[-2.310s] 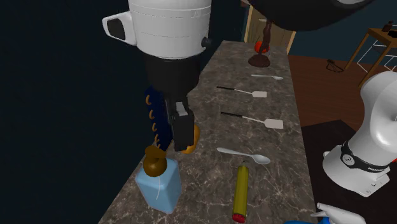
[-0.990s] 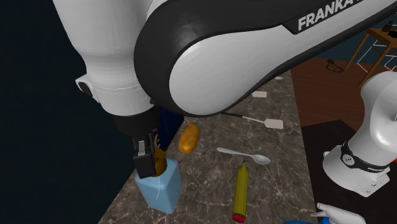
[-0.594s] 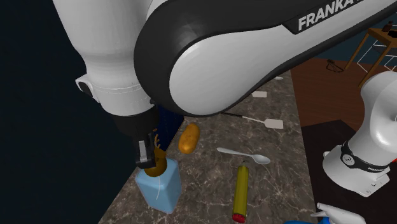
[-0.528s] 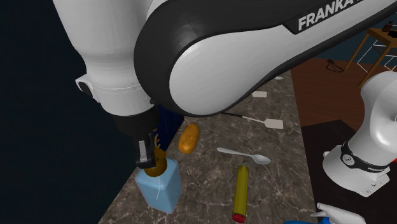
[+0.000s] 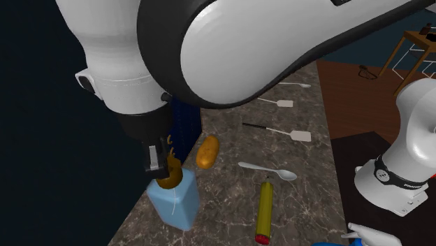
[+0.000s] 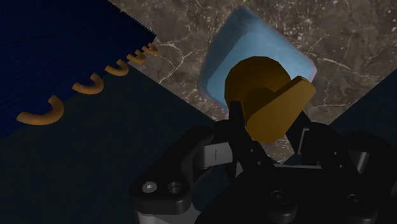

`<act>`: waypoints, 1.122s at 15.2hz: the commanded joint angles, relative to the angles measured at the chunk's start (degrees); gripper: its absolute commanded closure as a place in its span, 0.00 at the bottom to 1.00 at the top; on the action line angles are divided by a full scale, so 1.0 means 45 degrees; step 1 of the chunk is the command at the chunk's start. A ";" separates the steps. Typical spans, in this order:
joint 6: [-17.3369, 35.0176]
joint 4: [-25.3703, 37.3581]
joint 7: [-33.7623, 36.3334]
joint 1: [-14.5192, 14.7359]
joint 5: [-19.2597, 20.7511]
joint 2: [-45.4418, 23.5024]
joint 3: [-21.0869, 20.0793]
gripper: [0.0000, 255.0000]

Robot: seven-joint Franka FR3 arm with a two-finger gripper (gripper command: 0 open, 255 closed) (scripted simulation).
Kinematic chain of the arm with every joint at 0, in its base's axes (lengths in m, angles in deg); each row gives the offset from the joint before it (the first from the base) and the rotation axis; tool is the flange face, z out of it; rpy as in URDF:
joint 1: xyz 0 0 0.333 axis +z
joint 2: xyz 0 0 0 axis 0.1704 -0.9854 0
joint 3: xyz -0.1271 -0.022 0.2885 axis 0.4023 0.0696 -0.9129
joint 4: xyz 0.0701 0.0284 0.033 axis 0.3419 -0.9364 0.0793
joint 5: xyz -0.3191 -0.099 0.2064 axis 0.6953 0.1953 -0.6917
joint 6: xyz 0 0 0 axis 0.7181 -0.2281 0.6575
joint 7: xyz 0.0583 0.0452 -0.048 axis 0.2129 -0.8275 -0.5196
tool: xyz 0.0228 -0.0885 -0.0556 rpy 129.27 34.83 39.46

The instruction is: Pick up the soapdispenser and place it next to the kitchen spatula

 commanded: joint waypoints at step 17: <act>-0.1563 -0.0978 -0.1057 -0.0625 0.0018 0.2585 0.0366 1.00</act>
